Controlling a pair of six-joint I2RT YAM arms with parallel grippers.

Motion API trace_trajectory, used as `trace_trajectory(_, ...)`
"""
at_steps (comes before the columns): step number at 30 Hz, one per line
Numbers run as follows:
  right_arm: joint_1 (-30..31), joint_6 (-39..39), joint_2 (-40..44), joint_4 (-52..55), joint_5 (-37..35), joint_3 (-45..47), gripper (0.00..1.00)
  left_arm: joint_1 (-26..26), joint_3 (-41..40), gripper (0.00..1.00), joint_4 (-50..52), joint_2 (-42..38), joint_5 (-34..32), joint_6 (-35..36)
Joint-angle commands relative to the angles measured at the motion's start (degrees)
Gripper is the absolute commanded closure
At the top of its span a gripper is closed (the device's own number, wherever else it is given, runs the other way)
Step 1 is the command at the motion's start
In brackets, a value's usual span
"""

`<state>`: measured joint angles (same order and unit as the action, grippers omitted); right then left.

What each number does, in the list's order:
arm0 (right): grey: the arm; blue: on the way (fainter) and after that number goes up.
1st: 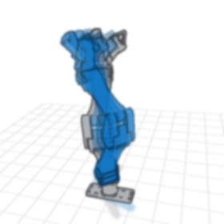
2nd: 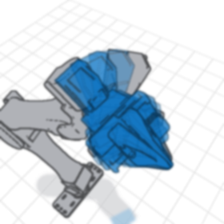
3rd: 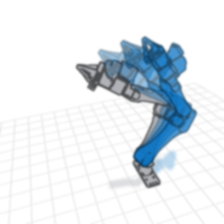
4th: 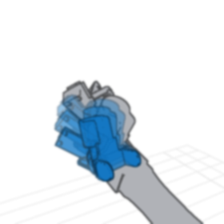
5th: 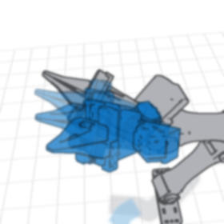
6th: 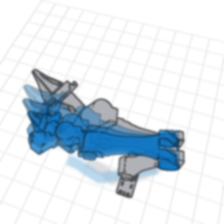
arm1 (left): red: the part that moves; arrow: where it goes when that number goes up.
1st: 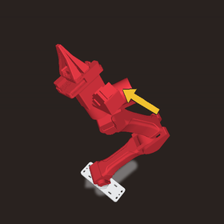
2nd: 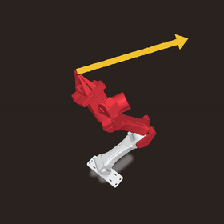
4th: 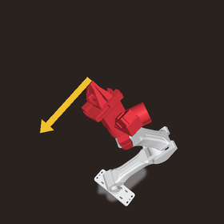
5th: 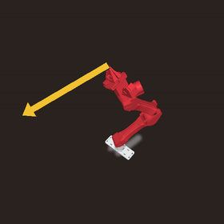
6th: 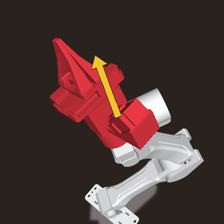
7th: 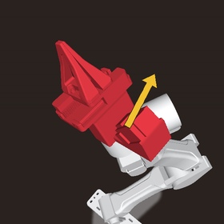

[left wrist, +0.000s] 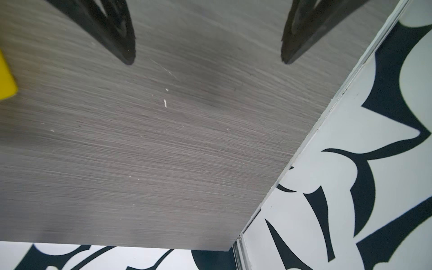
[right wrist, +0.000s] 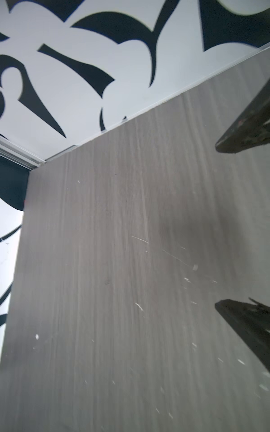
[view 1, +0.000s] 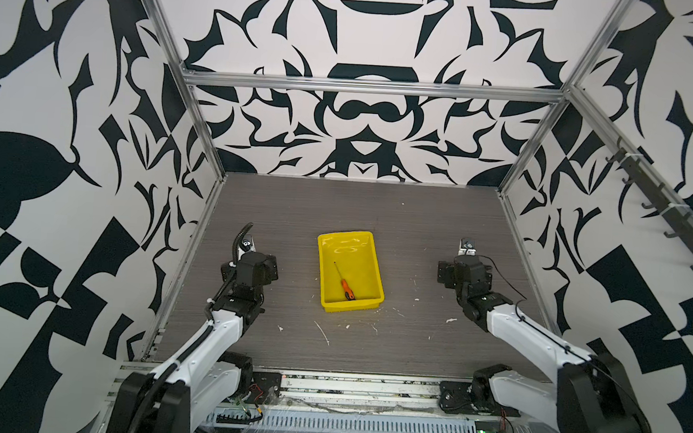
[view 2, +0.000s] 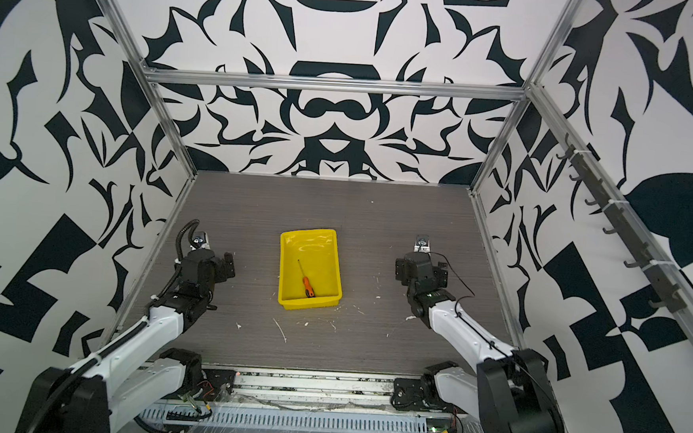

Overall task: Put the screwdriver in the bin
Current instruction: Reset both arms

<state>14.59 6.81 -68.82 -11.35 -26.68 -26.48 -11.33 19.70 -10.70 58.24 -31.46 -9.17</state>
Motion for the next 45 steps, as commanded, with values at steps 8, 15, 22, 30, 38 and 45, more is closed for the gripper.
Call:
trace_trajectory(8,-7.36,-4.00,-14.08,-23.34,5.41,-1.04,0.00,3.02,2.71,0.01,-22.81,16.90,2.90,4.95)
trace_trajectory(15,-10.01,-4.73,-17.74,-33.15,13.44,2.77,0.00,6.58,4.37,0.01,-28.22,22.16,10.16,6.62)
trace_trajectory(22,-9.97,-5.48,-19.92,-40.30,14.44,6.19,0.00,13.08,3.86,0.01,-34.02,27.54,22.63,5.19)
trace_trajectory(30,-9.96,-5.51,-19.91,-40.94,14.41,6.44,0.00,16.42,3.06,0.01,-37.99,30.44,28.45,3.44)
trace_trajectory(38,-9.98,-5.53,-19.90,-41.05,14.45,6.53,0.00,16.42,3.06,0.01,-38.18,30.50,28.38,3.35)
trace_trajectory(45,-9.97,-5.47,-19.87,-41.03,14.41,6.53,0.00,16.35,2.76,0.01,-38.43,30.18,28.46,3.37)
